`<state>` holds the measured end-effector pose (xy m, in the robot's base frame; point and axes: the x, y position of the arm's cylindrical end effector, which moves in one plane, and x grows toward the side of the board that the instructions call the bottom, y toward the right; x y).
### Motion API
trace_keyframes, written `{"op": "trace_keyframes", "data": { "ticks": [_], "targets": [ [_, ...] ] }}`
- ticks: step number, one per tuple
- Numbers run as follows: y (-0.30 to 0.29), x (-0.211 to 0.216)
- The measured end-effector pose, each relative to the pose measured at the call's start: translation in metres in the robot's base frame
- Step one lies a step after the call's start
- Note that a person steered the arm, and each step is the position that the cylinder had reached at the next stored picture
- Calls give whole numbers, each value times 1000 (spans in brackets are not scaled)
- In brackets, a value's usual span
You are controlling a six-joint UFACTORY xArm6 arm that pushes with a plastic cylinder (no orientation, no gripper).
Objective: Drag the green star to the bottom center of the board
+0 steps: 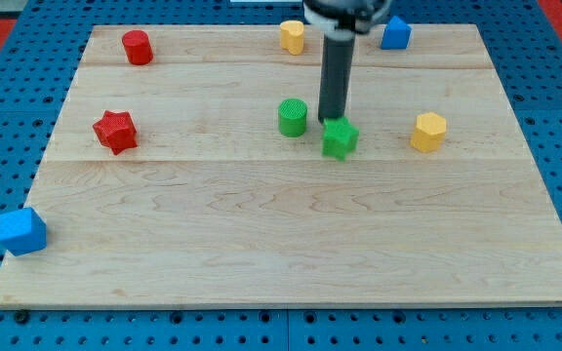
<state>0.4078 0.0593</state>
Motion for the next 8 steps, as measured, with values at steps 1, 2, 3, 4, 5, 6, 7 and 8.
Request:
{"op": "trace_keyframes", "data": {
  "ticks": [1, 2, 3, 4, 5, 6, 7, 8],
  "targets": [
    [20, 29],
    [57, 43],
    [-25, 65],
    [-79, 58],
    [-73, 47],
    [-100, 45],
    [-109, 46],
    [-107, 93]
  ]
}}
